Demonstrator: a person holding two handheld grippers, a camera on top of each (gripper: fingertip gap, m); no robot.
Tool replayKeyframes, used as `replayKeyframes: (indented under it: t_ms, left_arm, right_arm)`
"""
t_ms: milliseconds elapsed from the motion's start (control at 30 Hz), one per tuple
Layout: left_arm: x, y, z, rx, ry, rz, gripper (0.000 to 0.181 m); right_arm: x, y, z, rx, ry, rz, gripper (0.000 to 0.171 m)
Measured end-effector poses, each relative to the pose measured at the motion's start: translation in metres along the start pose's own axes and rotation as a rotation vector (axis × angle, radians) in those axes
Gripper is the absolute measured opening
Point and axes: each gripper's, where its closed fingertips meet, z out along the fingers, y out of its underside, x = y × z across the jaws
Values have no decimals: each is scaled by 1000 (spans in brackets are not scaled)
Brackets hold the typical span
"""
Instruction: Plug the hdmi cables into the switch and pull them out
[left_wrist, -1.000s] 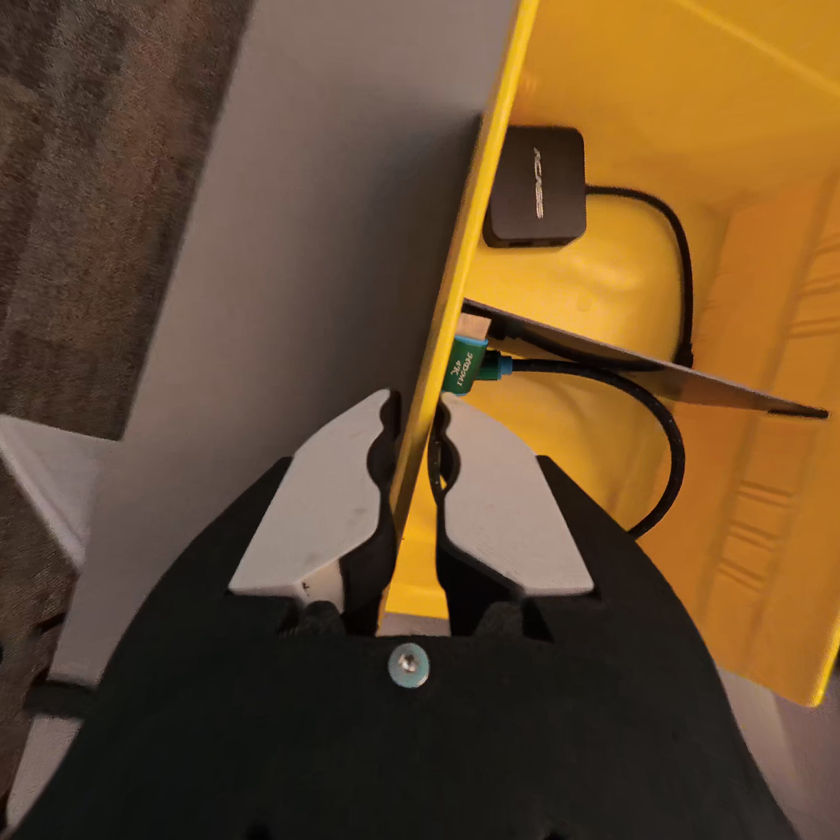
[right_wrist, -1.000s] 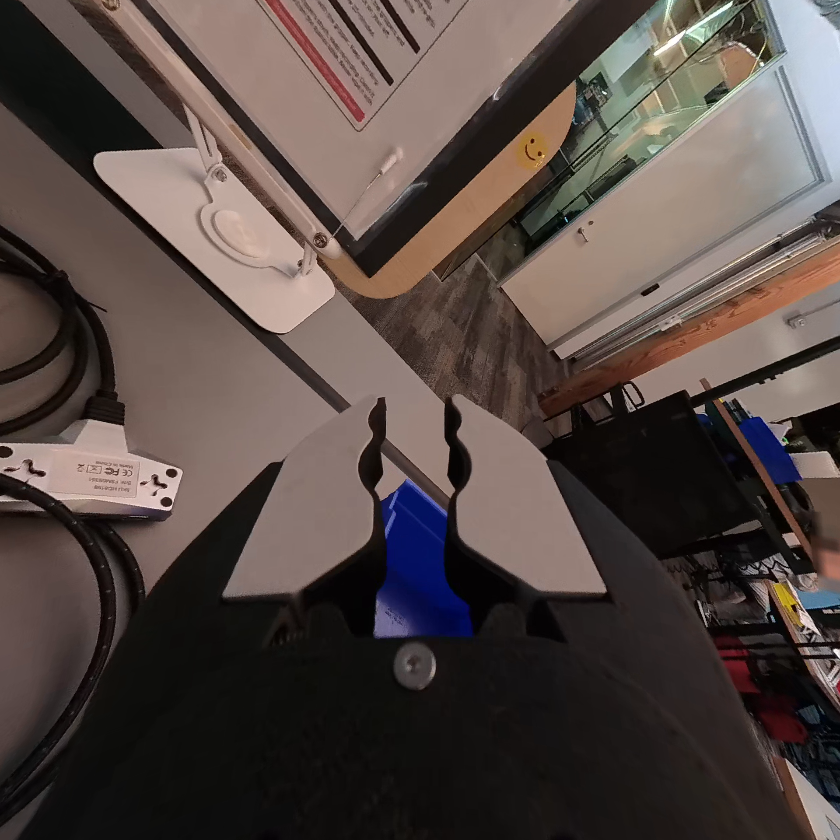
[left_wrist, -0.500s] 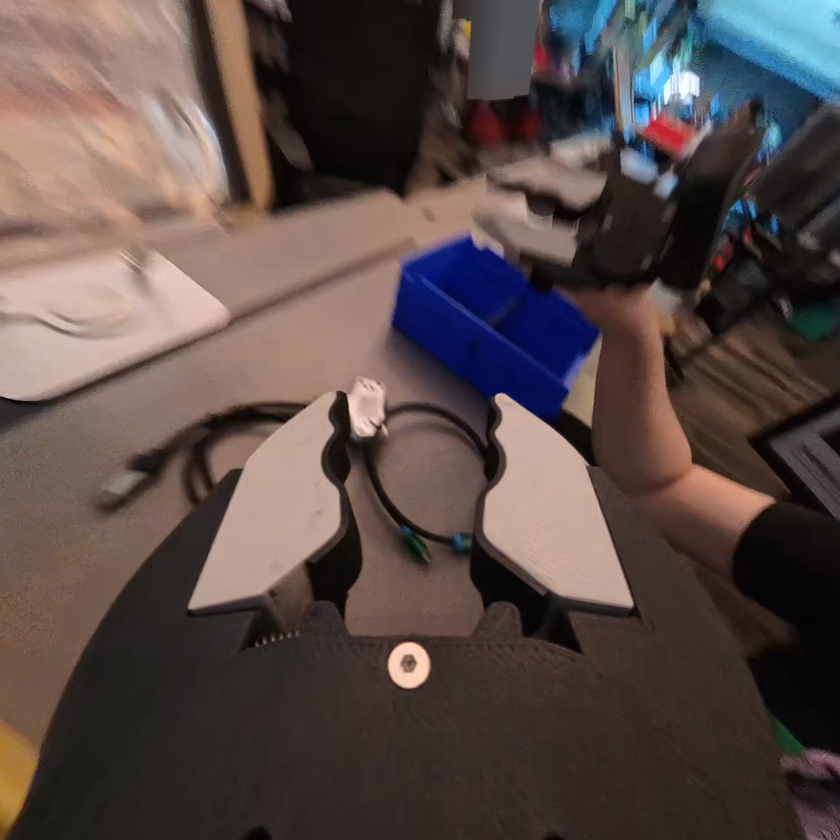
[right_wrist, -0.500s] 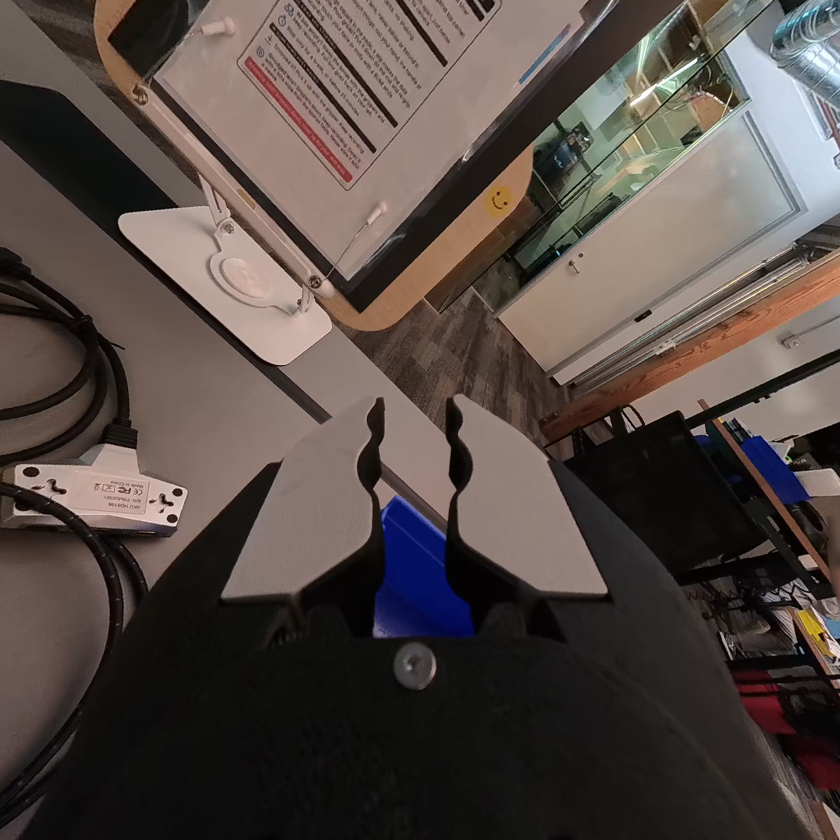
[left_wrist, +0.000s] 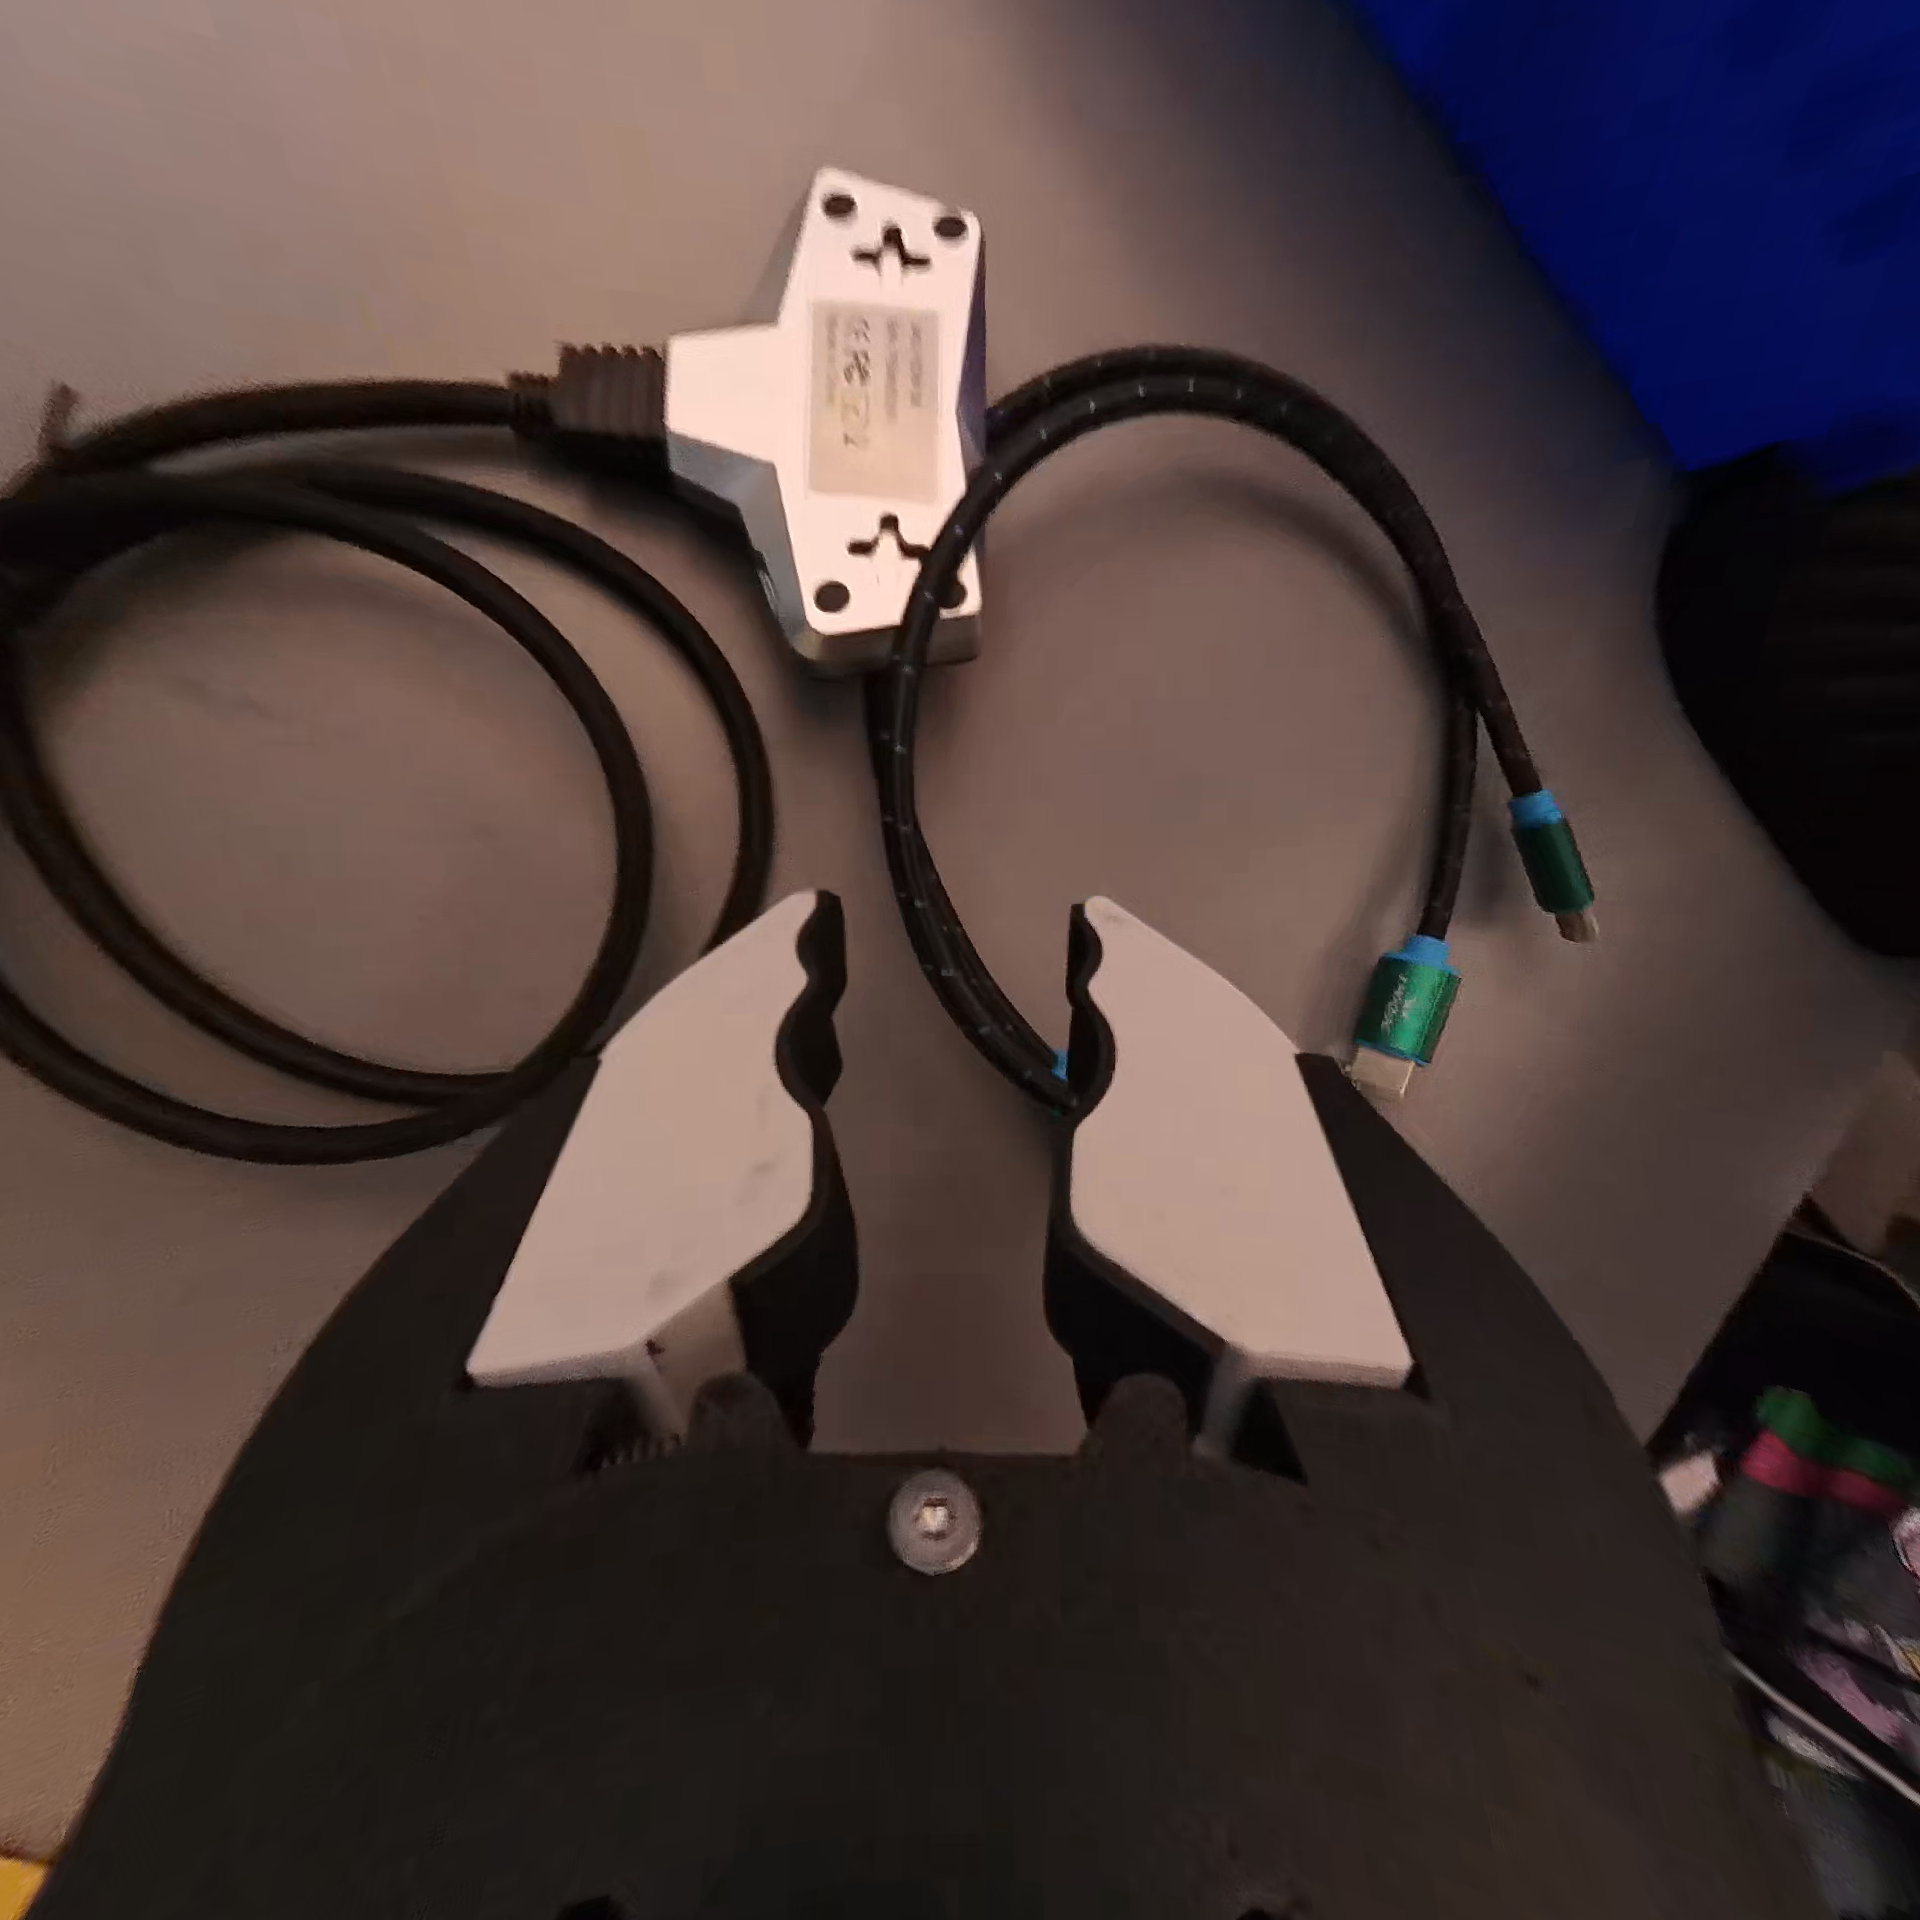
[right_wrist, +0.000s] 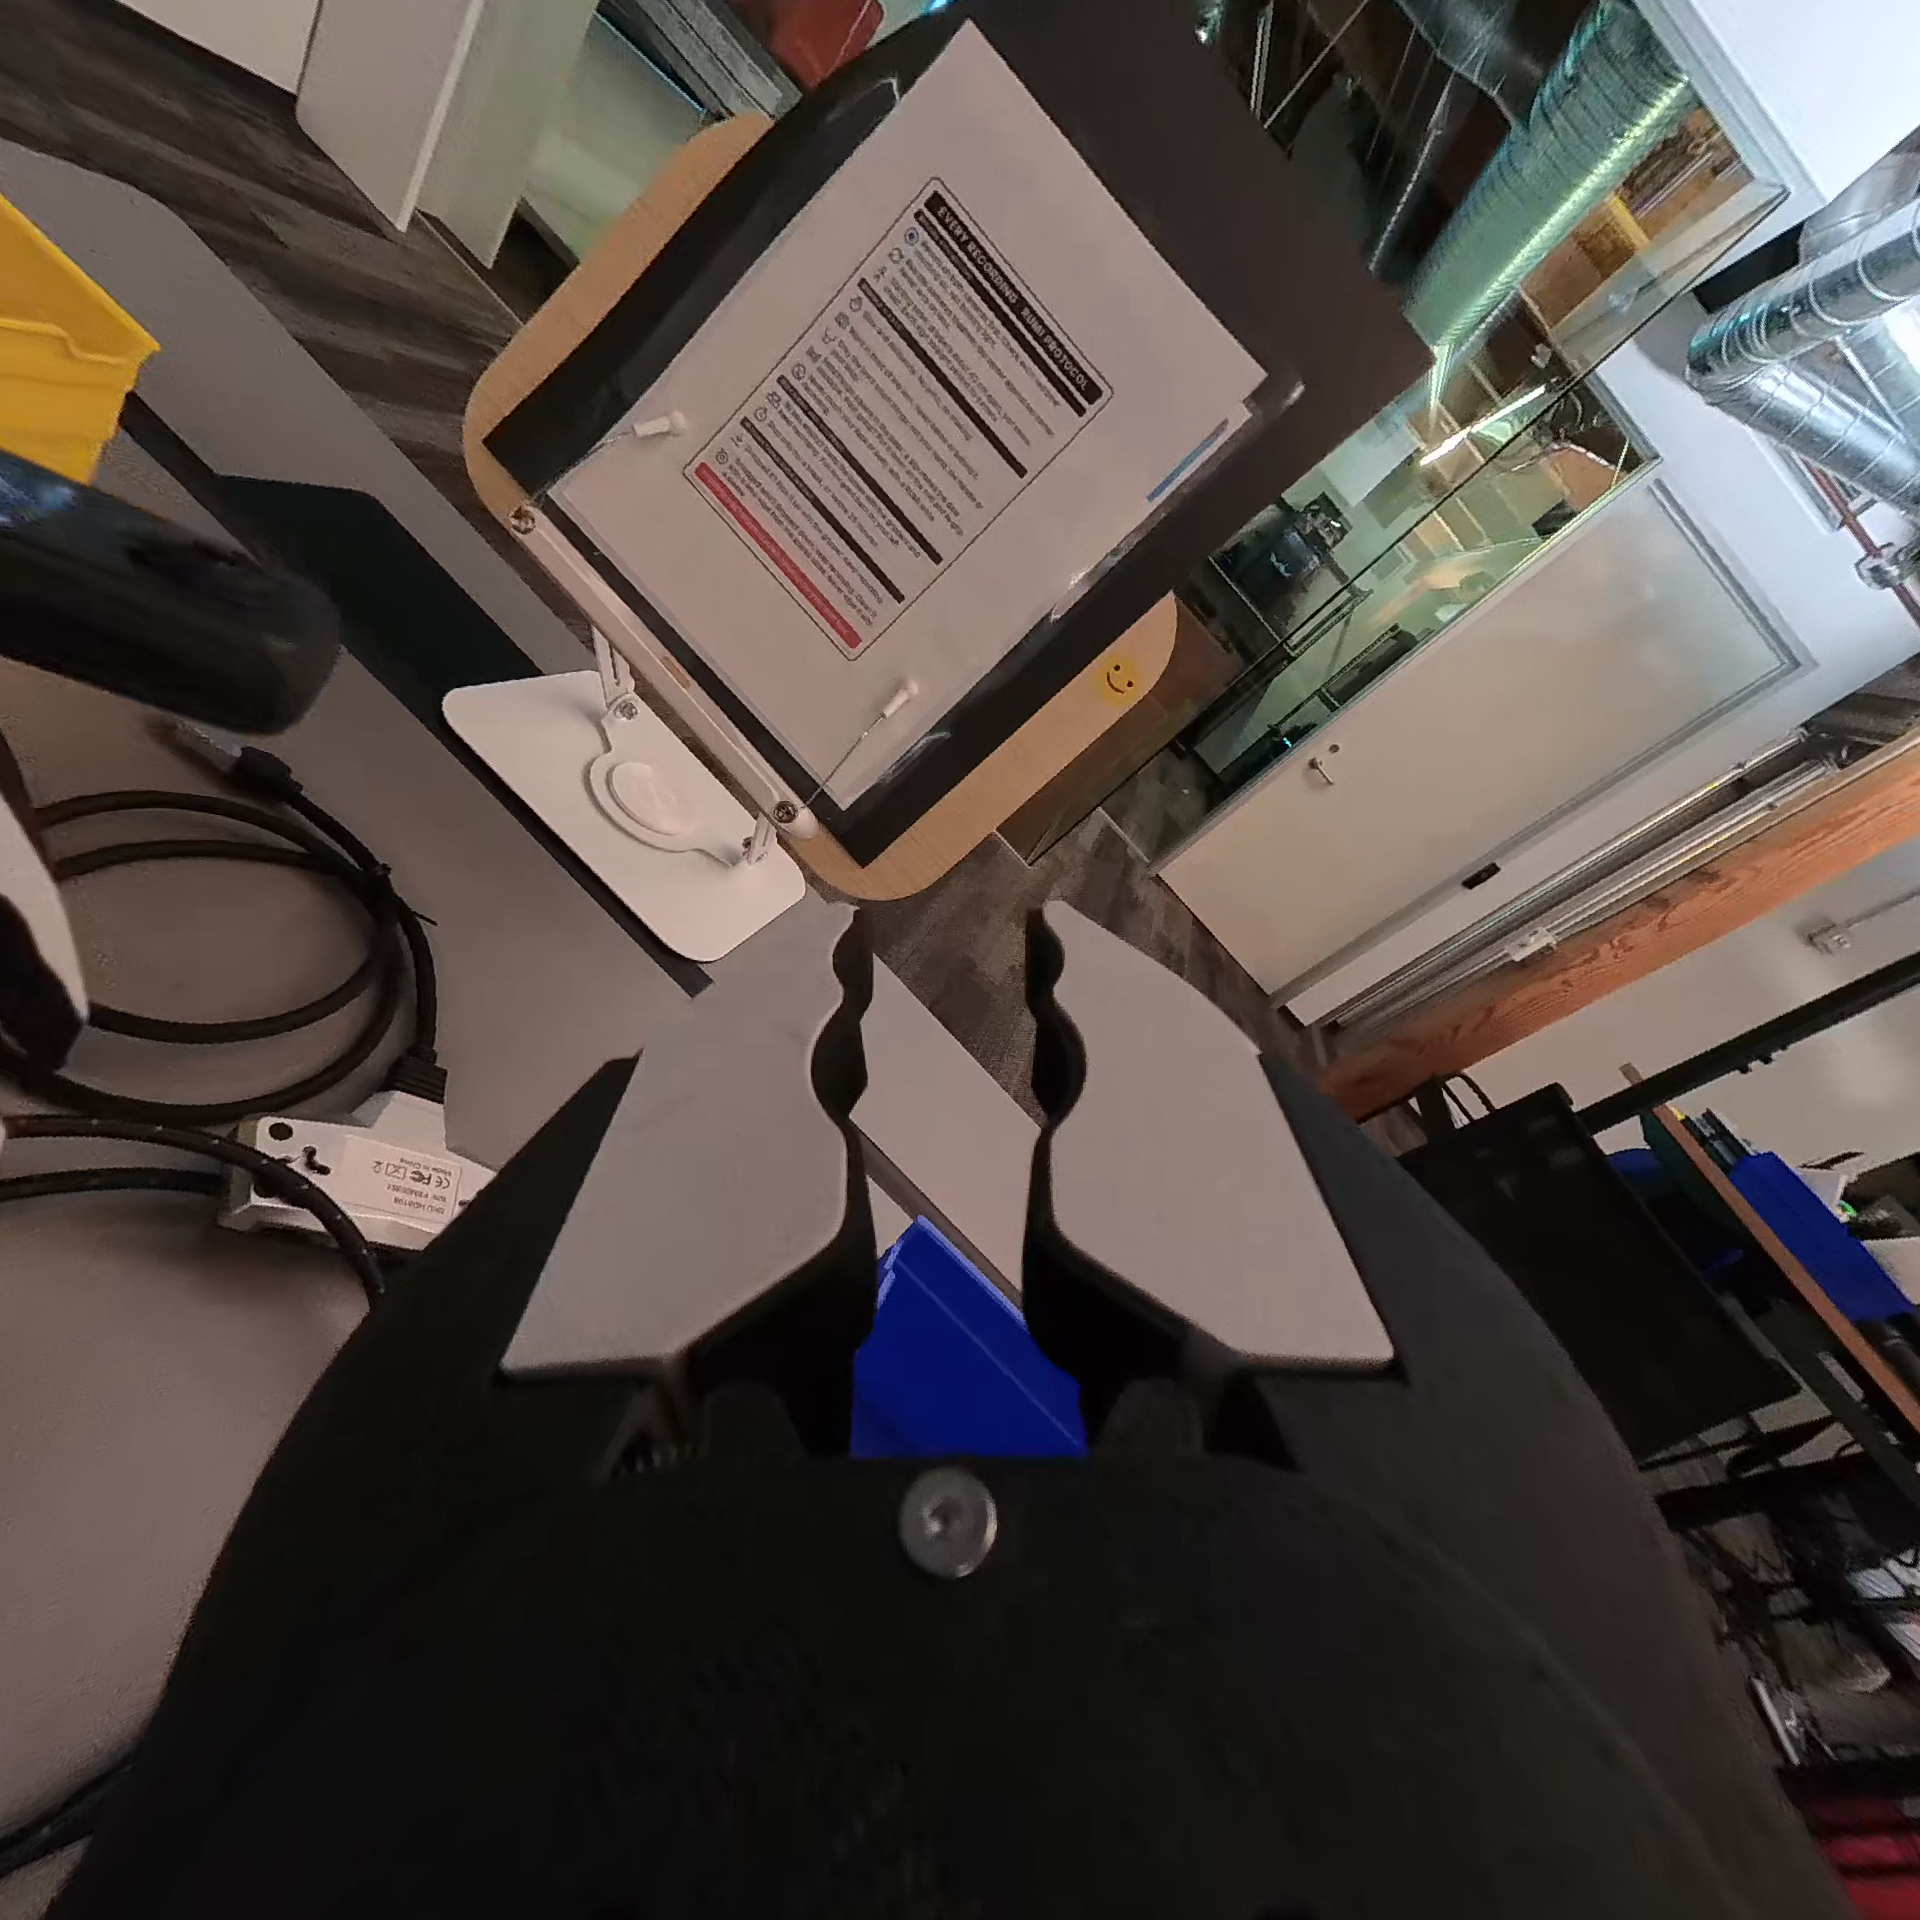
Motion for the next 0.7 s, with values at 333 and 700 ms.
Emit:
replayKeyframes:
  t_ms: [333, 700]
  left_arm:
    - [2, 18, 14, -110, 58, 53, 10]
    - [25, -37, -100, 342, 61, 131, 6]
  right_arm:
    - [-20, 1, 6, -16, -69, -16, 29]
    - [-209, -33, -52, -13, -1177, 184, 14]
